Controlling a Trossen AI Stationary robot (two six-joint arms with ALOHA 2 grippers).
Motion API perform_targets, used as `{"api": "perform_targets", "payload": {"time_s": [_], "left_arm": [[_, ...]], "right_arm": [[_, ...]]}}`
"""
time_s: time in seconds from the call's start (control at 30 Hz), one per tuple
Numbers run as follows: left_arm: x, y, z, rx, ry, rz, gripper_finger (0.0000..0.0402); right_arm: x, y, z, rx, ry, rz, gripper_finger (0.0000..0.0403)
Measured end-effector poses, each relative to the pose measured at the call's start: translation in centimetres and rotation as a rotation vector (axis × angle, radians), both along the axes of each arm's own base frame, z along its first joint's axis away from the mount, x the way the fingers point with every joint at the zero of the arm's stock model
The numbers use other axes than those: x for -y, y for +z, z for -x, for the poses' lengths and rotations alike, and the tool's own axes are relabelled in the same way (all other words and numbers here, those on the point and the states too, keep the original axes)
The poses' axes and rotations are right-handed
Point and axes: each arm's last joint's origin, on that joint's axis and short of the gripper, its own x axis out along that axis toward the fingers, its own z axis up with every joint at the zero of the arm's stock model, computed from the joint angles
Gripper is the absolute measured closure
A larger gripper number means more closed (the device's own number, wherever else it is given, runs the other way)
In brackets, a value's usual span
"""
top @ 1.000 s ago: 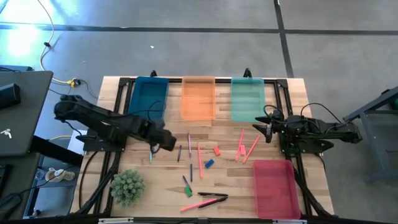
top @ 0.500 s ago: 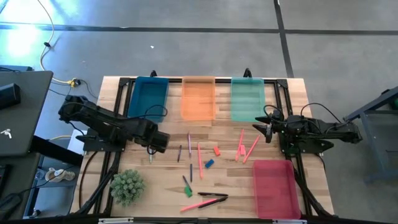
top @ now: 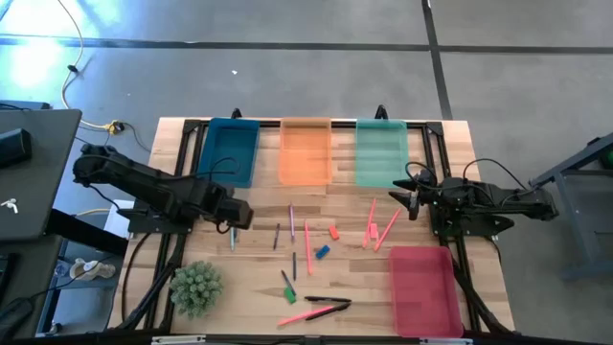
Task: Sort crayons/erasers/pens/pencils in bins
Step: Put the top left blue crayon into the blue bin
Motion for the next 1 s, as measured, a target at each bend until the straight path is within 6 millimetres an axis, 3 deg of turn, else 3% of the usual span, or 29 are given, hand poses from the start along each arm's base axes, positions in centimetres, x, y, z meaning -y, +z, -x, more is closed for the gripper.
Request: {"api": "perform_targets", "payload": {"time_s": [0.57,1.0], "left_arm": [[-0.1,-4.0,-2.4,-0.056,0.03,-0.024,0.0257],[-0.4,-5.7,-3.2,-0.11,0.044,-0.025,0.0257]], "right_arm": [[0.0,0.0,0.0,0.001,0.0,0.0,0.0183],[0.0,0.0,0.0,0.002,0.0,0.0,0.0183]]}}
